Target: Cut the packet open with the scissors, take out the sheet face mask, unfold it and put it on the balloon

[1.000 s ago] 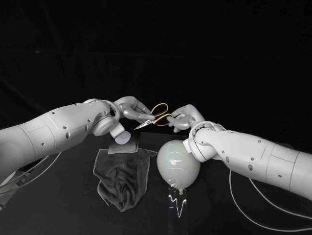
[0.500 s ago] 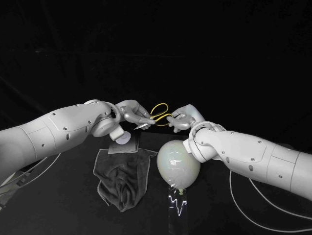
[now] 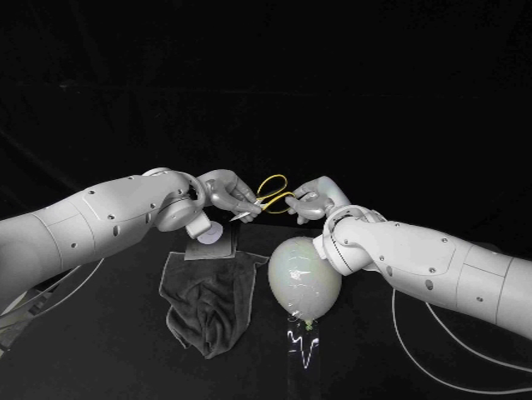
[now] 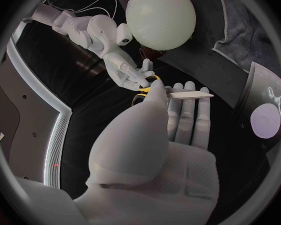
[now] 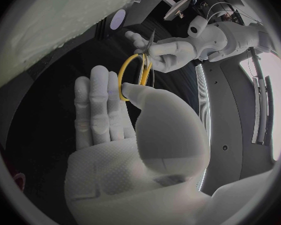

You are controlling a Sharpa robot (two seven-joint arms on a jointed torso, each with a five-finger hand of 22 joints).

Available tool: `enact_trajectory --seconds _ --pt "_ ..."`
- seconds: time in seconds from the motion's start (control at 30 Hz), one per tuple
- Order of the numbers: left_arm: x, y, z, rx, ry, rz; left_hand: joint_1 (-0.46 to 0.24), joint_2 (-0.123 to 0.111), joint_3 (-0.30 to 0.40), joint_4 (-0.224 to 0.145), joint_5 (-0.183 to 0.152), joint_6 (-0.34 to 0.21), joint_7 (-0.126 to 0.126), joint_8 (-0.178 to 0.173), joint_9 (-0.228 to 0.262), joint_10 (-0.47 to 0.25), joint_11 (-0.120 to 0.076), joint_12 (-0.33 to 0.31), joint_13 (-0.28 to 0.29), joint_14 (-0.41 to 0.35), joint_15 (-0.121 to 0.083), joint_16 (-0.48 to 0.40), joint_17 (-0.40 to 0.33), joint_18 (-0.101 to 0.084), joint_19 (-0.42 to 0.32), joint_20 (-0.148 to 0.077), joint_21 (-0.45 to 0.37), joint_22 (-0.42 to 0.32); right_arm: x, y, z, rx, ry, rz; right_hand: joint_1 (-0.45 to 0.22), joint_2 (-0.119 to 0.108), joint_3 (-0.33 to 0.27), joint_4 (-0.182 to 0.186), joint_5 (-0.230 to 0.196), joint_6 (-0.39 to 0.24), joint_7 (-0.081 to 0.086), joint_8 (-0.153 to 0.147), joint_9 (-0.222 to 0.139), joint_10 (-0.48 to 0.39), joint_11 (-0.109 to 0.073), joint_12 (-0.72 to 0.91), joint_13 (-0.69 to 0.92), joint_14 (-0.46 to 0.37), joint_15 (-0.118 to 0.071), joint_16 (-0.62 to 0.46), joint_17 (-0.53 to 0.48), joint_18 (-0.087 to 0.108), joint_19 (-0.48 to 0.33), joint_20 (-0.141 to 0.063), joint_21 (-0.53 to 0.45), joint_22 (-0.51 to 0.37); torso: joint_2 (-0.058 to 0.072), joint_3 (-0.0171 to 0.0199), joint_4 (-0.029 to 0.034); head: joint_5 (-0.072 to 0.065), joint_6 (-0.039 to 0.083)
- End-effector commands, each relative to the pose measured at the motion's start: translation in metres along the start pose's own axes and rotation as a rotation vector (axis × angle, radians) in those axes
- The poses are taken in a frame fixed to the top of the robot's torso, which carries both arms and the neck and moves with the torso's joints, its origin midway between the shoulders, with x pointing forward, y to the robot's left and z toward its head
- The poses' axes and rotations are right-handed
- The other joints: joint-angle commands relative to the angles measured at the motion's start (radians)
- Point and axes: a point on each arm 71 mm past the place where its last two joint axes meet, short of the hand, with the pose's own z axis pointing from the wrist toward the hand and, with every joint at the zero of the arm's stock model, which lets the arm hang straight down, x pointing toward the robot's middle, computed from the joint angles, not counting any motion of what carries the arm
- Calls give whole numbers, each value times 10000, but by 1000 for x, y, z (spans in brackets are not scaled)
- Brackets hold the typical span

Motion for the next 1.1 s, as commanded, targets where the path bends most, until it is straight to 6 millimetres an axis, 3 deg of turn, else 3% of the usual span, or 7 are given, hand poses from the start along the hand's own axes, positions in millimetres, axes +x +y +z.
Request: enact_trajectory --seconds 0.03,0.47,0.73,0.97,1.1 --pt "3 -2 1 120 240 -59 214 43 279 5 29 113 -10 73 19 156 -24 -86 -17 115 -19 55 47 185 89 -37 135 60 2 3 -1 -220 128 -80 -14 84 1027 -1076 36 30 -58 29 14 175 -148 -3 9 -41 -8 55 8 121 -84 -13 34 16 -6 3 -10 -8 -9" --pt "2 -2 1 40 153 -430 -455 -95 736 57 31 225 -60 61 22 411 -73 -145 -14 315 -68 96 217 165 27 -52 389 210 3 4 -2 -359 214 -212 -30 79 1024 -1092 37 27 -55 34 20 173 -146 -3 11 -47 -5 56 10 119 -96 -11 39 24 1 2 -1 -22 -32" --pt "2 -1 1 -80 209 -664 -992 49 1172 56 30 211 -116 31 25 600 -132 -129 -4 456 -132 206 390 160 -113 -15 422 230 3 4 -2 -366 216 -218 -30 79 1024 -1092 37 27 -55 34 20 173 -146 -3 11 -47 -5 56 10 119 -96 -11 39 24 1 2 -1 -14 -48" --pt "3 -1 1 -177 268 -750 -2031 -236 1080 75 28 186 -94 -21 8 627 -104 -132 2 438 -121 276 535 184 -161 22 440 229 3 4 -3 -374 204 -213 -30 79 1024 -1092 37 27 -55 34 20 173 -146 -3 11 -47 -5 56 10 119 -96 -11 39 24 1 2 4 -13 -62" --pt "4 -1 1 -216 275 -776 -2072 -266 1081 69 28 190 -101 -24 6 630 -111 -131 2 436 -127 283 549 187 -155 22 447 231 2 4 -3 -365 186 -214 -30 79 1024 -1092 37 27 -55 34 20 173 -146 -3 11 -47 -5 56 10 119 -96 -11 39 24 1 4 0 -2 -71"
